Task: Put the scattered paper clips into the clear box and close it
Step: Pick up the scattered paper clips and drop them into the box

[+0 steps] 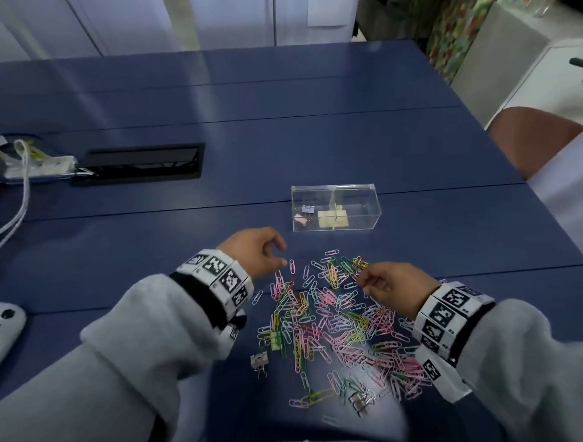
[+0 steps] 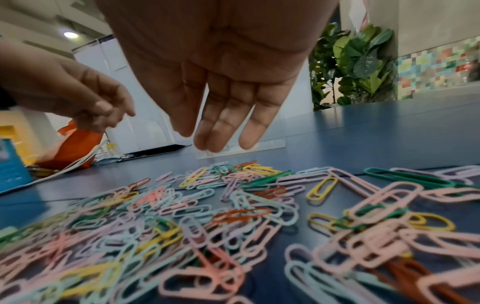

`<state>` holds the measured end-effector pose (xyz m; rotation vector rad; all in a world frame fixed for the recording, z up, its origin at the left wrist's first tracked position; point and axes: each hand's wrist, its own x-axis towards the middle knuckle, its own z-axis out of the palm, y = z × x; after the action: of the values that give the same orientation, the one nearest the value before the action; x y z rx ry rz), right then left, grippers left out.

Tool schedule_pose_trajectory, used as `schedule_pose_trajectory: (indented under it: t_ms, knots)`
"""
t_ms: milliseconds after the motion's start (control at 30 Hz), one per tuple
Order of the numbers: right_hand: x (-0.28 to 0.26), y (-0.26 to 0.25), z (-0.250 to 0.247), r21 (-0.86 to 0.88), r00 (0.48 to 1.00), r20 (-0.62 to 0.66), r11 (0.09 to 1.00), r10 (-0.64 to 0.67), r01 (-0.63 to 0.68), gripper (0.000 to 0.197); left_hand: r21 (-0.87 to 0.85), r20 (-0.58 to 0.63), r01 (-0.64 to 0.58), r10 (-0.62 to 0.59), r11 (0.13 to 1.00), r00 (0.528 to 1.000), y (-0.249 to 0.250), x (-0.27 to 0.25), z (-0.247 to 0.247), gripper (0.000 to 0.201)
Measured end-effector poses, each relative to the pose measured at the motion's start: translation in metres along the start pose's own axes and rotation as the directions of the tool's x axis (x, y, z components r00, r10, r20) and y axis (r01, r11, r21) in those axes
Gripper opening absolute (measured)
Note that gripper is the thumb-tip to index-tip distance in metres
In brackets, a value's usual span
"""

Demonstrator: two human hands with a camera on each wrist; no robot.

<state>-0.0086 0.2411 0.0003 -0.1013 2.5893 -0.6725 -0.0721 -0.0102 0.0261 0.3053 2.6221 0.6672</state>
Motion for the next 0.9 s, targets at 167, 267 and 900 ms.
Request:
schedule_pose_trajectory:
  t_ms: [167,267,900]
  knots:
    - [-0.004,-0.031,0.017,-0.119,0.987,0.095,0.983,-0.128,0.139,0.021,0.19,0.208,0.047,-0.087,0.981,0.974,-0.033,-0.061,0.032,0.017]
    - [-0.004,-0.051,0.032,-0.197,0.957,0.189,0.946,-0.219,0.256,0.025,0.24,0.283,0.087,-0.155,0.967,0.947,-0.049,-0.08,0.053,0.029]
    - [0.021,-0.11,0.089,-0.351,0.831,0.354,0.763,-0.429,0.543,0.028,0.077,0.125,0.205,-0.214,0.976,0.969,-0.068,-0.088,0.064,0.027]
